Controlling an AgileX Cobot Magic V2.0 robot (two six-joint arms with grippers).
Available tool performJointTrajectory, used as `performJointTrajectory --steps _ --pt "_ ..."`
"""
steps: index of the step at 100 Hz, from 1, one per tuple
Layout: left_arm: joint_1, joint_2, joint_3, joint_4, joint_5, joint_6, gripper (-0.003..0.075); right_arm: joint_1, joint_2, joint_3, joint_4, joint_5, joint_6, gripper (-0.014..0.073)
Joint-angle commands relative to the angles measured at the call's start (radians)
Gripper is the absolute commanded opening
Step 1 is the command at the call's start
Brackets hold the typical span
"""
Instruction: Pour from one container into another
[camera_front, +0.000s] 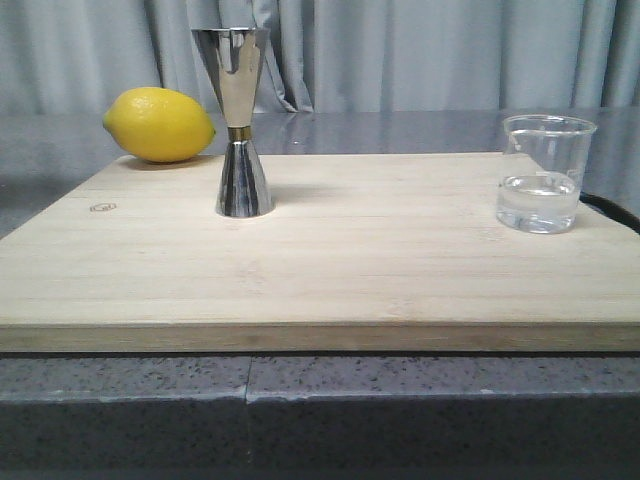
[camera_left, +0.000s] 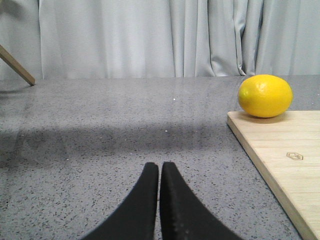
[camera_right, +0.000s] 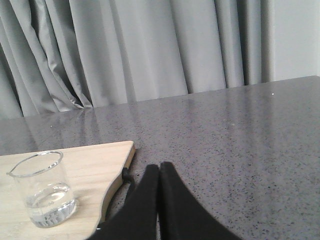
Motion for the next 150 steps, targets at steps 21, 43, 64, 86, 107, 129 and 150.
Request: performJointTrajectory --steps 21,43,64,86,107,129,150 --pt "0.000 -0.025 0.004 -0.001 -0.080 -0.006 -0.0019 -0.006 -0.022 0.026 -0.001 -0.087 -0.011 -0.0071" --pt "0.000 -0.025 0.004 -0.001 -0.080 -0.006 -0.0019 -0.006 -0.022 0.026 -0.001 -0.087 -0.011 -0.0071" --pt "0.000 -0.025 0.004 -0.001 -0.080 -0.006 -0.0019 -0.006 -0.022 0.026 -0.001 -0.087 -0.011 -0.0071" --pt "0.000 -0.025 0.004 -0.003 -0.092 -0.006 -0.0019 -0.006 -0.022 0.026 -0.001 -0.087 -0.011 -0.0071" --pt "0.000 -0.025 0.003 -0.007 -0.152 -0.006 -0.0019 -0.006 -0.022 0.024 -0.029 -0.093 -0.011 -0.0071" --pt "-0.002 -0.025 -0.092 -0.054 -0.122 -0.006 -0.0019 -0.006 -0.022 -0.075 -0.121 0.030 -0.011 -0.0071" --pt "-0.002 0.048 -0.303 -0.053 0.097 -0.006 -0.0019 -0.006 0.016 -0.260 -0.197 0.217 -0.011 -0.0071"
